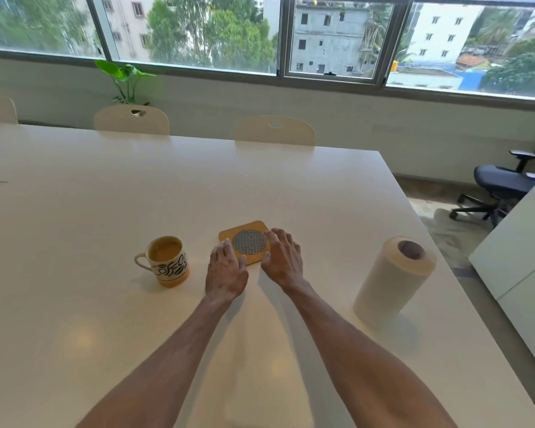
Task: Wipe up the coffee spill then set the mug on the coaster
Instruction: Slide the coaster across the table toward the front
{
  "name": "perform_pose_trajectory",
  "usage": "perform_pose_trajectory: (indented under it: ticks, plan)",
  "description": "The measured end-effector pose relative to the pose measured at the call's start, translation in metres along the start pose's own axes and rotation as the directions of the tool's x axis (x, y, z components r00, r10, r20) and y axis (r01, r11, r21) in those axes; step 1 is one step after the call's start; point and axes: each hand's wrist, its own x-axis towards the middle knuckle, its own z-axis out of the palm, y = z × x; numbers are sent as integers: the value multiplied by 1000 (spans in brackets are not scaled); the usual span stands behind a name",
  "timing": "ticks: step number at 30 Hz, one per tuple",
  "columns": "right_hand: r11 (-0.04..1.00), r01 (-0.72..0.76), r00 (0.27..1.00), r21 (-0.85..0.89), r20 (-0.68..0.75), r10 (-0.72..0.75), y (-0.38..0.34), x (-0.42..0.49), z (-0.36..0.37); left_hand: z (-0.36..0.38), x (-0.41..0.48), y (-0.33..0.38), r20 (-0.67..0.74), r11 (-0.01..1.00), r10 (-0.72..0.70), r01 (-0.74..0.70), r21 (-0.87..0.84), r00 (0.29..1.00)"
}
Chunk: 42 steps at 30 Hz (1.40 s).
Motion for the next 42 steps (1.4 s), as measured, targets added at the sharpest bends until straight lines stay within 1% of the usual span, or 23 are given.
perform_pose_trajectory:
  ticks: [8,10,15,17,19,23,25,27,29,37,42]
  plan:
    - [996,-85,996,16,22,84,4,33,6,7,27,-5,29,998,-57,58,-32,998]
    - [993,-117,993,10,7,116,3,40,11,6,32,-5,9,997,-71,72,-34,997]
    - [979,-199,980,36,-18,199,-2,54,23,5,42,-5,-91,996,-93,94,9,992]
    - [971,-233,971,59,-33,235,-2,59,25,3,46,-4,-116,992,-118,112,-58,986]
    - [961,-264,963,85,-36,268,-1,64,27,0,49,-2,-135,974,-169,144,-177,976]
    - [933,-319,941,167,-63,332,2,69,31,-9,55,1,-120,883,-316,246,-400,941]
    - [915,-337,928,224,-84,362,3,68,32,-12,55,1,-107,844,-340,253,-472,934]
    - [896,-350,916,272,-102,389,5,65,31,-14,53,3,-110,824,-335,234,-516,936]
    - [873,-370,900,316,-112,422,5,62,28,-14,50,5,-121,824,-315,208,-527,941]
    - [791,-420,843,445,-130,521,5,47,17,-24,35,13,-145,858,-233,133,-495,962]
    - [713,-433,797,551,-136,589,-2,30,14,-34,15,13,-155,829,-234,113,-548,960]
